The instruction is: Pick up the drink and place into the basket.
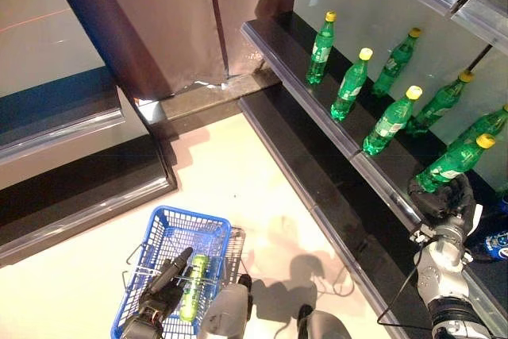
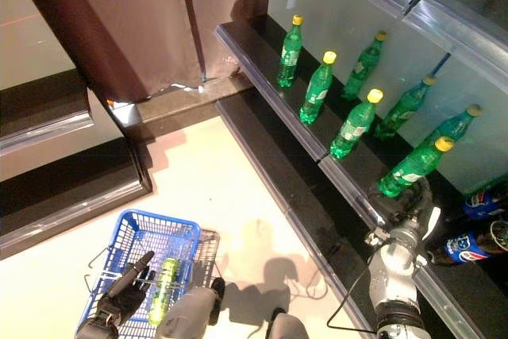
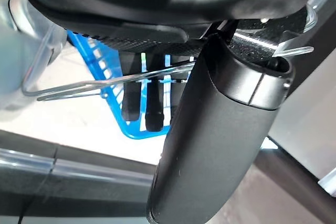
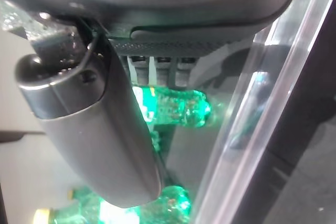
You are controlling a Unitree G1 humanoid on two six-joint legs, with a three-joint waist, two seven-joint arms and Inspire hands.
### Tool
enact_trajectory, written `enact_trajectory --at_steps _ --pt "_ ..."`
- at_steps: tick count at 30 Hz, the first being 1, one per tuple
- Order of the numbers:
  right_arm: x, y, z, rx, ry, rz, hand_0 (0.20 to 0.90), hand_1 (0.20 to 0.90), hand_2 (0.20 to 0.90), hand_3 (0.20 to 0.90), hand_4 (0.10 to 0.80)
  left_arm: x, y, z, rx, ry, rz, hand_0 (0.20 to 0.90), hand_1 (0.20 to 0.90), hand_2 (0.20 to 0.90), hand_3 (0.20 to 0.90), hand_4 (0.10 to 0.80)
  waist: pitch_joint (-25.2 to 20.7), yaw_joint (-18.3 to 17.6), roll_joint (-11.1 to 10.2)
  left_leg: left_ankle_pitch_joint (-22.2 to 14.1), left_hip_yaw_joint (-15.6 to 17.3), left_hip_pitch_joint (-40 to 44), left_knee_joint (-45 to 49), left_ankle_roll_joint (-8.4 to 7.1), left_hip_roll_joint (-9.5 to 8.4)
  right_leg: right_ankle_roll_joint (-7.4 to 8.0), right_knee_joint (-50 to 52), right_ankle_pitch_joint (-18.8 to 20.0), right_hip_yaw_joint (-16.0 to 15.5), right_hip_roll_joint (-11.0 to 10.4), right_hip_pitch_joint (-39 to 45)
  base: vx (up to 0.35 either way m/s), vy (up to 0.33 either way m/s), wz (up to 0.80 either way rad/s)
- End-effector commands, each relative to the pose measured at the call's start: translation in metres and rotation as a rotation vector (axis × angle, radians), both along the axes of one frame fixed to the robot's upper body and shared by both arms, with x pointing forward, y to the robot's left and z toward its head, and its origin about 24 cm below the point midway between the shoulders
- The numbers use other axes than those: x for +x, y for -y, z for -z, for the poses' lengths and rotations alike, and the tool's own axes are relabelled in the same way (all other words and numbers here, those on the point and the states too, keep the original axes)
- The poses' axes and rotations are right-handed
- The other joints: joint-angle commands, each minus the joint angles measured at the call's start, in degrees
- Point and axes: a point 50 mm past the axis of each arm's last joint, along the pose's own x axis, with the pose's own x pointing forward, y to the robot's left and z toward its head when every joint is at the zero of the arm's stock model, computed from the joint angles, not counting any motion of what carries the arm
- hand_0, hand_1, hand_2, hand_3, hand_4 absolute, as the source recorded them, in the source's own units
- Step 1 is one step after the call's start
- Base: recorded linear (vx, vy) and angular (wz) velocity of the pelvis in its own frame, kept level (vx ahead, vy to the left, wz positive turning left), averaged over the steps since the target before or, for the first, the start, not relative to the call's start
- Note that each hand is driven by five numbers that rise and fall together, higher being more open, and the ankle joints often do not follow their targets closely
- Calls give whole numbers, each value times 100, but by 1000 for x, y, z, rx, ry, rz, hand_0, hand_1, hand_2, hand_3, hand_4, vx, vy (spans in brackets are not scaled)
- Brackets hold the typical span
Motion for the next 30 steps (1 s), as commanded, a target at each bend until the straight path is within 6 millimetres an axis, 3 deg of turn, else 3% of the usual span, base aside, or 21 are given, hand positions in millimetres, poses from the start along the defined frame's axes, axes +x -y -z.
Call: enact_trajectory --at_steps 1,10,17,30 --pt "6 36 -50 -122 149 96 900 900 900 900 800 23 -21 -35 96 236 133 300 300 300 200 100 -628 82 8 -539 -233 133 208 319 -303 -265 -33 682 -244 252 -195 37 -8 6" --pt "-1 47 -52 -56 185 221 900 900 900 900 800 20 -24 -34 100 238 138 300 300 300 200 100 -590 75 18 -567 -243 165 226 341 -301 -248 67 661 -236 269 -225 28 -13 4" --pt "1 52 -58 -104 163 204 900 900 900 900 800 22 -28 -37 103 238 146 300 300 300 200 100 -525 57 20 -553 -258 110 262 351 -311 -238 136 685 -205 307 -319 27 -18 0" --pt "32 38 -92 -191 240 68 900 900 900 900 800 52 -36 -60 112 353 141 300 300 300 200 100 2 29 -22 -564 -274 -481 562 392 -340 -260 272 804 -194 401 -815 -84 -30 -3"
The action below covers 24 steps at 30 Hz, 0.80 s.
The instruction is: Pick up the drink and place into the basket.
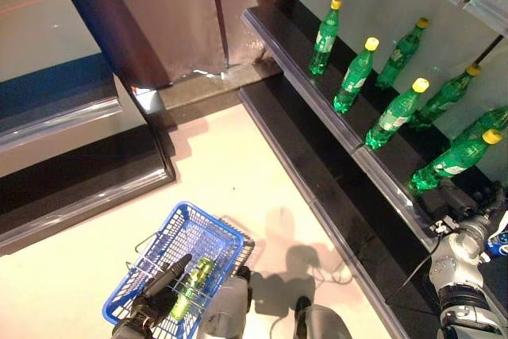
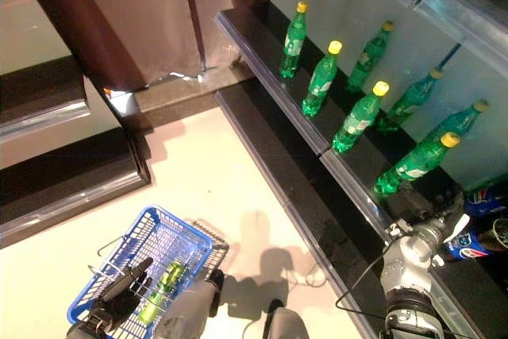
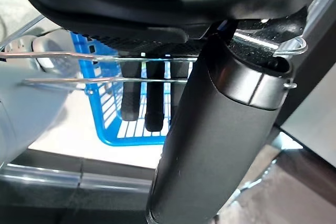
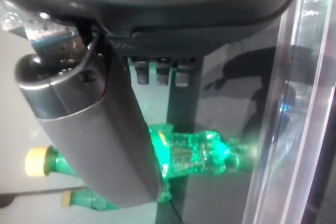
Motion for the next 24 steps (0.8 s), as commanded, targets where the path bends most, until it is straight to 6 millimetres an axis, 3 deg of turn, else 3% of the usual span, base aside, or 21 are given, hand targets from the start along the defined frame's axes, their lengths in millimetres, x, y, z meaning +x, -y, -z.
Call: enact_trajectory --at_steps 1,10,24 --pt "23 14 -73 -256 167 -51 900 900 900 900 800 47 -24 -53 56 349 40 300 300 300 200 100 -154 47 17 -543 -161 34 292 387 -391 -225 63 821 -135 311 -330 -89 -16 -6" --pt "32 1 -88 -266 251 -86 900 900 900 900 800 58 -19 -59 46 411 8 300 300 300 200 100 -27 -73 -59 -411 -157 87 -16 423 -420 -218 -273 1021 -9 354 -402 -70 23 -6" --pt "28 -8 -83 -289 264 -146 900 900 900 900 800 69 5 -55 13 457 -11 300 300 300 200 100 -377 -335 -81 -65 52 806 -1170 330 -385 -243 -1032 1173 -16 314 -54 -42 60 -9"
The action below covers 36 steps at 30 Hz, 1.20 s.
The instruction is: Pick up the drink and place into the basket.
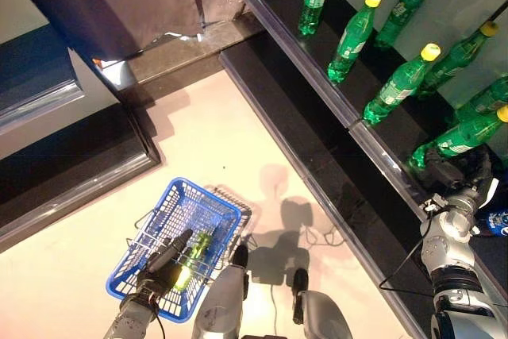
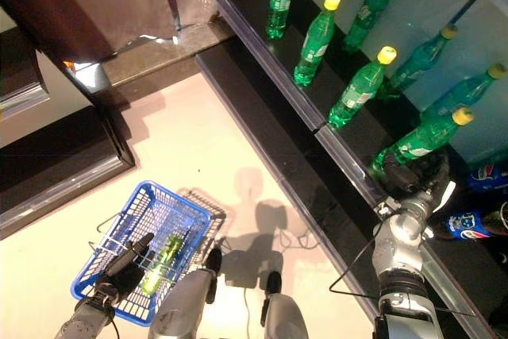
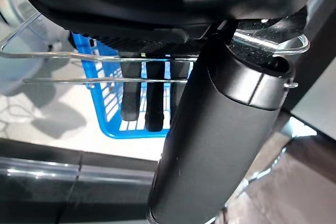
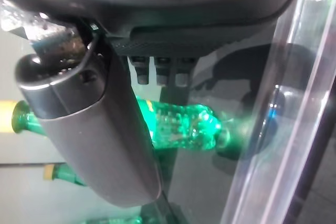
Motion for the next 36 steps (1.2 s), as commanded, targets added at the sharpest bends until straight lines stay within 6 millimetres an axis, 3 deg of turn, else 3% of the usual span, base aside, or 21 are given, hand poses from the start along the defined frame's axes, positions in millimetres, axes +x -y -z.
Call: enact_trajectory --at_steps 1,12,17,23,36 --pt "4 10 -58 -239 174 -36 900 900 900 900 800 31 -3 -38 25 311 6 300 300 300 200 100 -806 -164 84 -371 -267 471 -340 309 -343 -409 -11 615 -275 399 -357 -17 56 -5" --pt "6 9 -52 -283 72 -128 900 900 900 900 800 24 1 -28 14 267 -14 300 300 300 200 100 -825 -232 117 -396 -197 736 -457 308 -345 -467 -12 553 -286 383 -173 38 32 -2" --pt "14 4 -59 -303 91 -105 900 900 900 900 800 35 -2 -37 11 307 -14 300 300 300 200 100 -501 -235 151 -295 -192 564 -478 318 -313 -452 57 629 -288 391 -378 -96 0 -1" --pt "25 9 -86 -309 173 -42 900 900 900 900 800 56 -3 -55 8 389 -21 300 300 300 200 100 -76 -205 154 -212 -183 80 -340 347 -311 -448 109 750 -277 427 -788 -158 -8 -1" --pt "30 19 -101 -207 273 55 900 900 900 900 800 79 -4 -76 11 470 -23 300 300 300 200 100 253 -202 170 -83 -180 -418 -331 335 -313 -466 226 818 -333 455 -1322 -70 -2 -2"
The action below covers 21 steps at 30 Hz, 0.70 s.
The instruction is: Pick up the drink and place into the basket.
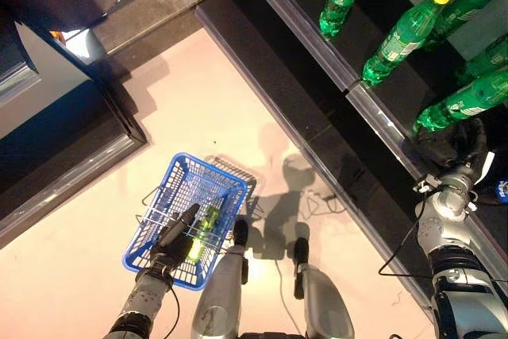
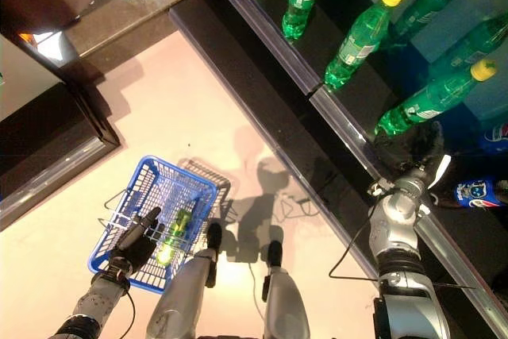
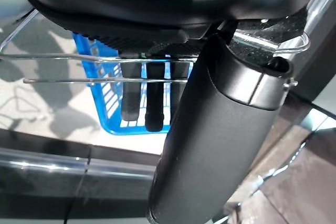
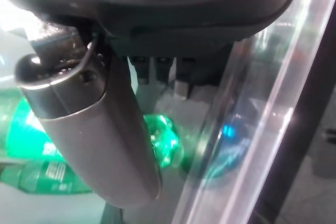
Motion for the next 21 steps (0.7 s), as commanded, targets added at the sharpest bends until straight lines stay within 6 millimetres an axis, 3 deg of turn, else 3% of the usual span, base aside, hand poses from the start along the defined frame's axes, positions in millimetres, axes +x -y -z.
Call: enact_trajectory --at_steps 1,13,21 --pt "3 25 -72 -130 225 73 900 900 900 900 800 34 -21 -56 67 328 -21 300 300 300 200 100 -80 59 105 -367 -236 383 -150 380 -396 -436 189 624 -333 398 -379 0 0 0" --pt "0 26 -95 -193 317 67 900 900 900 900 800 32 -17 -52 51 337 -15 300 300 300 200 100 -105 26 163 -390 -197 355 -140 393 -421 -468 257 552 -317 356 -458 -10 11 -3" --pt "3 18 -112 -250 343 11 900 900 900 900 800 32 -13 -52 45 336 -3 300 300 300 200 100 -91 38 186 -646 -198 50 549 432 -479 -553 848 285 -378 254 -681 -11 -1 -4"
